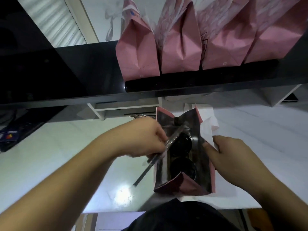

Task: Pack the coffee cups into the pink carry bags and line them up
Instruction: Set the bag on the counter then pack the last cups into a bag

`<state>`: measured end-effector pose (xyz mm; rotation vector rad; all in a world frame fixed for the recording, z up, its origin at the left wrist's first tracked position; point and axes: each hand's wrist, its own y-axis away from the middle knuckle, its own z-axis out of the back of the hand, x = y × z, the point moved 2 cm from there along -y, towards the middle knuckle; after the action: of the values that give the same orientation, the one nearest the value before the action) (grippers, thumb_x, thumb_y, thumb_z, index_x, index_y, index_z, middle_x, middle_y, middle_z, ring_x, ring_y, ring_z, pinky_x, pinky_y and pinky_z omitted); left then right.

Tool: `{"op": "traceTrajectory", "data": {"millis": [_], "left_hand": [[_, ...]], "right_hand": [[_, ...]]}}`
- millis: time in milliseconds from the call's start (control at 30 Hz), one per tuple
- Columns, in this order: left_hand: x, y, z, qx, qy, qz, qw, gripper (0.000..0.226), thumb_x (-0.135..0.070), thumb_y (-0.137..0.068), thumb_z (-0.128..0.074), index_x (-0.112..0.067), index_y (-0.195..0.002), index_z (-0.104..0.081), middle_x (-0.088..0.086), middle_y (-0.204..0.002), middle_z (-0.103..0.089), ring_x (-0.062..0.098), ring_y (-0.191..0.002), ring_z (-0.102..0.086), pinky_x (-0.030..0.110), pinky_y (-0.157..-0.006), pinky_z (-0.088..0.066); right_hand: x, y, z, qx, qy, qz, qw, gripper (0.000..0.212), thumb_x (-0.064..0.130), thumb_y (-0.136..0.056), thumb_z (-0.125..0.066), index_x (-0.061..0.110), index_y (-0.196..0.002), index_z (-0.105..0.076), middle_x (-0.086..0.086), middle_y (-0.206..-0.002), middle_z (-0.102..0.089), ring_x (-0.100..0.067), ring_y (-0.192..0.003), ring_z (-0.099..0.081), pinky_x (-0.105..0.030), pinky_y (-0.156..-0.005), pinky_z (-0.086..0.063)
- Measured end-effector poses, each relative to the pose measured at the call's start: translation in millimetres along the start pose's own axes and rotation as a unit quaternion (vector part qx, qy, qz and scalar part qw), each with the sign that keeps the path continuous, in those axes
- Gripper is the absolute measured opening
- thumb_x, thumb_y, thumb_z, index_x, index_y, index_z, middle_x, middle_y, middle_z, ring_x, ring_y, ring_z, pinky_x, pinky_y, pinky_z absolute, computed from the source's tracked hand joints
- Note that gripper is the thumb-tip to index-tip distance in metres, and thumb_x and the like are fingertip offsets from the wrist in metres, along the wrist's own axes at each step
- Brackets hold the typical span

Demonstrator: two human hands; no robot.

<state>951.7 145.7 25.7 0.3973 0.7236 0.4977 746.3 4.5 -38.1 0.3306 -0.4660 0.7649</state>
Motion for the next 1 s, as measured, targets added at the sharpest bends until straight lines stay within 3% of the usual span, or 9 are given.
{"op": "traceTrajectory", "data": {"millis": [100,267,400,533,633,700,867,933,1000], "left_hand": [[-25,-35,-18,-0.007,-0.058,0.009,0.998,0.014,-0.023,-0.087,-0.069,-0.020,-0.081,-0.081,0.001,-0.071,-0.075,0.017,-0.061,-0.067,0.035,-0.063,-0.058],[-48,-84,-58,-0.019,-0.085,0.048,0.995,0.021,-0.014,-0.097,-0.063,0.001,-0.103,-0.075,0.018,-0.087,-0.070,0.030,-0.073,-0.059,0.034,-0.059,-0.047],[-44,-106,-86,0.013,-0.103,0.039,0.994,0.029,-0.011,-0.103,-0.056,-0.001,-0.128,-0.069,0.016,-0.120,-0.070,0.034,-0.110,-0.066,0.034,-0.086,-0.051],[-44,-117,-97,0.054,-0.211,-0.015,0.976,0.036,-0.004,-0.100,-0.062,0.001,-0.136,-0.062,0.021,-0.134,-0.067,0.030,-0.108,-0.067,0.038,-0.100,-0.056],[-45,-110,-98,0.049,-0.068,0.012,0.996,0.038,-0.022,-0.106,-0.056,-0.014,-0.143,-0.060,0.007,-0.145,-0.061,0.026,-0.127,-0.059,0.032,-0.107,-0.047],[-40,-107,-88,0.036,-0.037,0.039,0.998,0.032,-0.021,-0.104,-0.059,-0.013,-0.134,-0.067,0.008,-0.135,-0.067,0.025,-0.115,-0.064,0.031,-0.095,-0.052],[-33,-99,-39,-0.059,-0.034,0.024,0.997,0.008,-0.016,-0.092,-0.069,-0.015,-0.091,-0.077,0.003,-0.072,-0.077,0.018,-0.063,-0.074,0.025,-0.055,-0.056],[-27,-95,-15,-0.132,-0.021,-0.008,0.991,0.007,-0.019,-0.089,-0.070,-0.021,-0.084,-0.074,-0.003,-0.070,-0.075,0.014,-0.061,-0.072,0.017,-0.048,-0.052],[-16,-93,6,-0.214,-0.094,-0.049,0.971,0.005,-0.022,-0.087,-0.072,-0.025,-0.091,-0.071,-0.011,-0.083,-0.071,0.013,-0.079,-0.069,0.018,-0.058,-0.050]], "right_hand": [[0,0,1,-0.007,0.003,0.003,1.000,0.049,0.054,-0.096,-0.043,0.025,-0.056,-0.045,0.013,-0.055,-0.061,-0.009,-0.045,-0.052,-0.028,-0.045,-0.032],[-1,2,0,-0.006,0.006,0.011,1.000,0.046,0.047,-0.101,-0.050,0.030,-0.060,-0.042,0.008,-0.052,-0.051,-0.008,-0.052,-0.050,-0.026,-0.046,-0.027],[-7,3,-3,0.006,0.004,0.014,1.000,0.039,0.049,-0.103,-0.049,0.035,-0.067,-0.043,0.010,-0.059,-0.054,-0.007,-0.057,-0.053,-0.023,-0.048,-0.028],[-8,4,-3,0.010,-0.009,0.016,1.000,0.030,0.056,-0.101,-0.047,0.032,-0.088,-0.061,0.009,-0.070,-0.062,-0.009,-0.063,-0.057,-0.025,-0.051,-0.034],[-7,5,-2,0.006,-0.001,0.010,1.000,0.032,0.057,-0.100,-0.049,0.031,-0.083,-0.057,0.009,-0.065,-0.058,-0.008,-0.060,-0.055,-0.022,-0.049,-0.030],[-6,7,0,0.002,0.000,0.014,1.000,0.037,0.058,-0.099,-0.050,0.030,-0.076,-0.053,0.008,-0.058,-0.053,-0.008,-0.055,-0.053,-0.022,-0.047,-0.027],[-1,13,5,0.001,-0.008,0.014,1.000,0.025,0.051,-0.095,-0.058,0.031,-0.081,-0.059,0.011,-0.064,-0.061,-0.007,-0.058,-0.057,-0.026,-0.049,-0.039],[0,16,5,0.005,-0.017,0.005,1.000,0.014,0.048,-0.091,-0.062,0.034,-0.092,-0.062,0.013,-0.076,-0.068,-0.006,-0.066,-0.062,-0.029,-0.057,-0.052],[2,18,5,0.010,-0.024,0.001,1.000,0.014,0.046,-0.091,-0.062,0.034,-0.098,-0.063,0.011,-0.084,-0.071,-0.008,-0.069,-0.065,-0.037,-0.064,-0.058]]}}
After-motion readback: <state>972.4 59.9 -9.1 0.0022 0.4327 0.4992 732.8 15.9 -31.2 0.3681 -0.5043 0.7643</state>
